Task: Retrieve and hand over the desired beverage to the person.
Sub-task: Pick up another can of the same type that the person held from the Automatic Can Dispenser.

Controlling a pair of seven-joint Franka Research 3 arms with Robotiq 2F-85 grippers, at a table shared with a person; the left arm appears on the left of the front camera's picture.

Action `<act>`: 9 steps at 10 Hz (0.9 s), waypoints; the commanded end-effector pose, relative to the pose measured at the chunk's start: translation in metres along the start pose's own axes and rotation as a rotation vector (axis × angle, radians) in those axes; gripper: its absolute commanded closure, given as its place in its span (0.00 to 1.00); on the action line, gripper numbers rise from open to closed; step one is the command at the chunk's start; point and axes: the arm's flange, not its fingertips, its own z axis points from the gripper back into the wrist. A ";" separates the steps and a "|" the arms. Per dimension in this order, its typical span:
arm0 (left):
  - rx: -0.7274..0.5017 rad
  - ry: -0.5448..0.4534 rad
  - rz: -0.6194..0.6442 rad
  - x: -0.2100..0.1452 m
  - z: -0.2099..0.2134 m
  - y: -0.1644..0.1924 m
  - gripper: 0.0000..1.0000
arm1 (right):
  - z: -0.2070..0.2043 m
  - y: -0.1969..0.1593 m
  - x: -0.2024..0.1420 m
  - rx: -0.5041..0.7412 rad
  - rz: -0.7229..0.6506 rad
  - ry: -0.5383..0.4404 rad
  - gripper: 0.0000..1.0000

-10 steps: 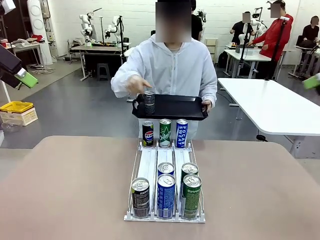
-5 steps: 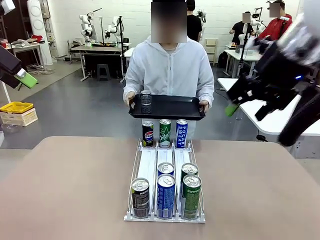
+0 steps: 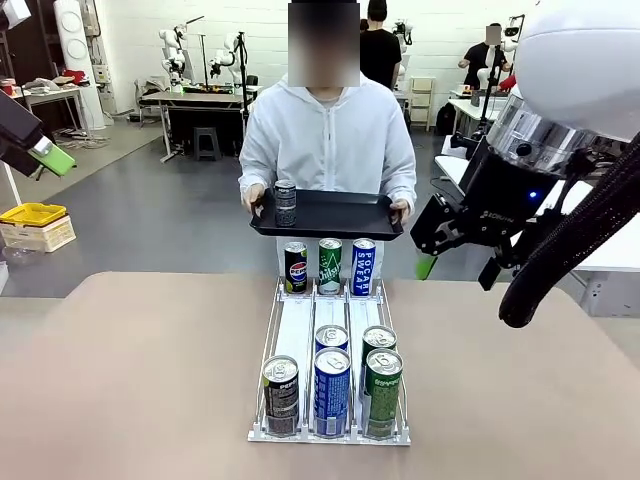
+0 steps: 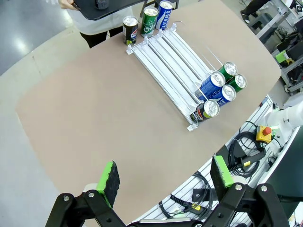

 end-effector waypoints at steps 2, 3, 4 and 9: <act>-0.007 -0.013 0.004 0.001 -0.001 -0.001 0.00 | 0.005 0.000 -0.004 -0.013 -0.001 -0.018 0.00; -0.007 -0.013 0.004 0.001 -0.001 -0.001 0.00 | 0.005 0.000 -0.004 -0.013 -0.001 -0.018 0.00; -0.007 -0.013 0.004 0.001 -0.001 -0.001 0.00 | 0.005 0.000 -0.004 -0.013 -0.001 -0.018 0.00; -0.007 -0.013 0.004 0.001 -0.001 -0.001 0.00 | -0.016 0.031 -0.010 -0.069 -0.043 0.025 0.00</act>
